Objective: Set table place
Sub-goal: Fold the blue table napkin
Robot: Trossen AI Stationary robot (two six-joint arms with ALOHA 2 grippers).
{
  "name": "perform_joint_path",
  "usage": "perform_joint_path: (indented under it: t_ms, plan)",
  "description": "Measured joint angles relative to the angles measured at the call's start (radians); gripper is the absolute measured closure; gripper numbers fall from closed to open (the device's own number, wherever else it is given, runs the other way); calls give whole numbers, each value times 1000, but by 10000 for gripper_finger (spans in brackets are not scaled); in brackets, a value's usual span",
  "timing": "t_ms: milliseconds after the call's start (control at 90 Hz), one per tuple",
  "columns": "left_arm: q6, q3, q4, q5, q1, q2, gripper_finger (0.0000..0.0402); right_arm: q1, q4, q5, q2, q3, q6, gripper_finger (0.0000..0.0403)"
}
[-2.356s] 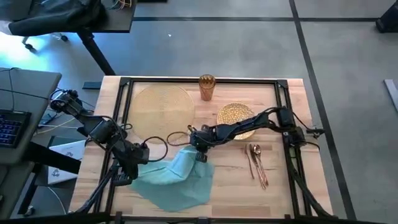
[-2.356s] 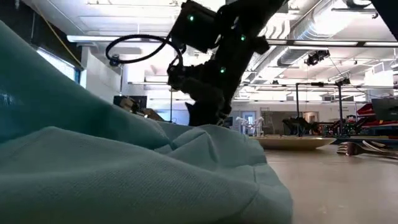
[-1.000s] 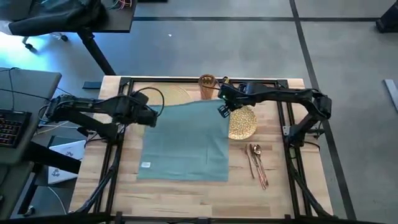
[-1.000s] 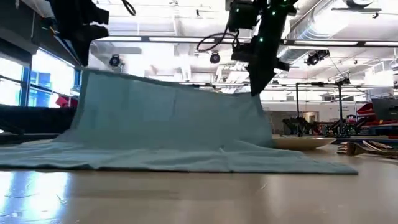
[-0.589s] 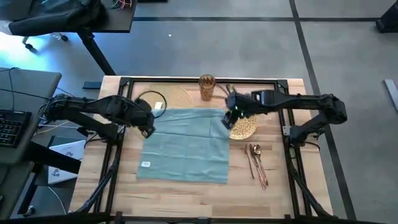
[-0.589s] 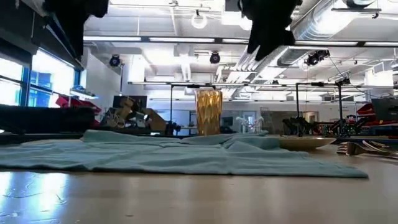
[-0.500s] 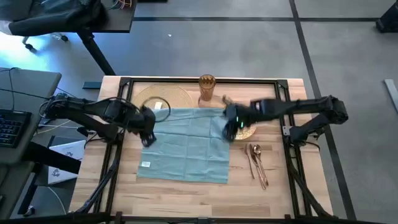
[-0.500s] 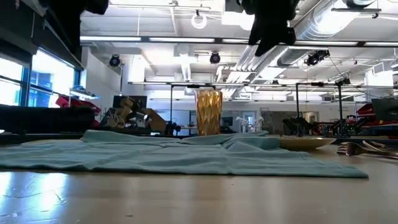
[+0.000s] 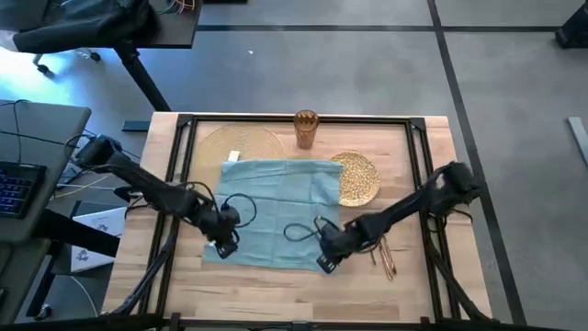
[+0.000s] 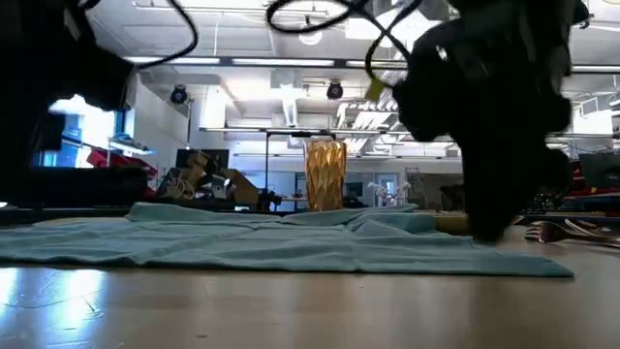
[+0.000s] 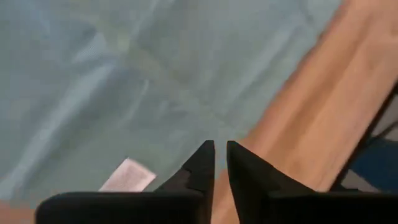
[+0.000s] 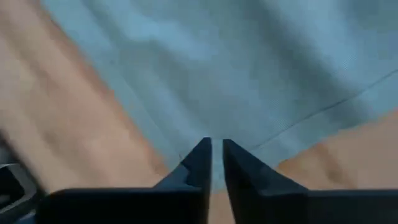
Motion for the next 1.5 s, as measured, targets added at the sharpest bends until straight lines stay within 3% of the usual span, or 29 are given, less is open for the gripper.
perform_joint_path:
  t_ms: [111,378,522,667,844,1022,1211,1378,1500]
  plan:
    - [-123,-49,155,40,-77,50,400,43,9,-85,36,29,9,393]
    - [-470,-40,434,-6,-263,96,401,154,-79,-69,-19,33,-83,402]
    - [-556,31,387,-62,-290,64,401,149,-140,-52,-85,33,-185,403]
    - [-568,139,168,-189,-252,14,401,120,-243,57,-180,33,-295,403]
    - [-458,252,-178,-290,-85,-33,401,58,-364,171,-309,33,-400,403]
    - [-214,254,-354,-153,191,-47,389,-82,-488,265,-444,33,-372,402]
    - [85,224,-484,-63,466,-47,329,-262,-496,329,-571,33,-349,386]
    - [316,195,-475,-59,666,-46,276,-353,-453,329,-617,34,-315,368]
    - [399,159,-392,-24,761,-44,255,-384,-401,318,-619,34,-304,361]
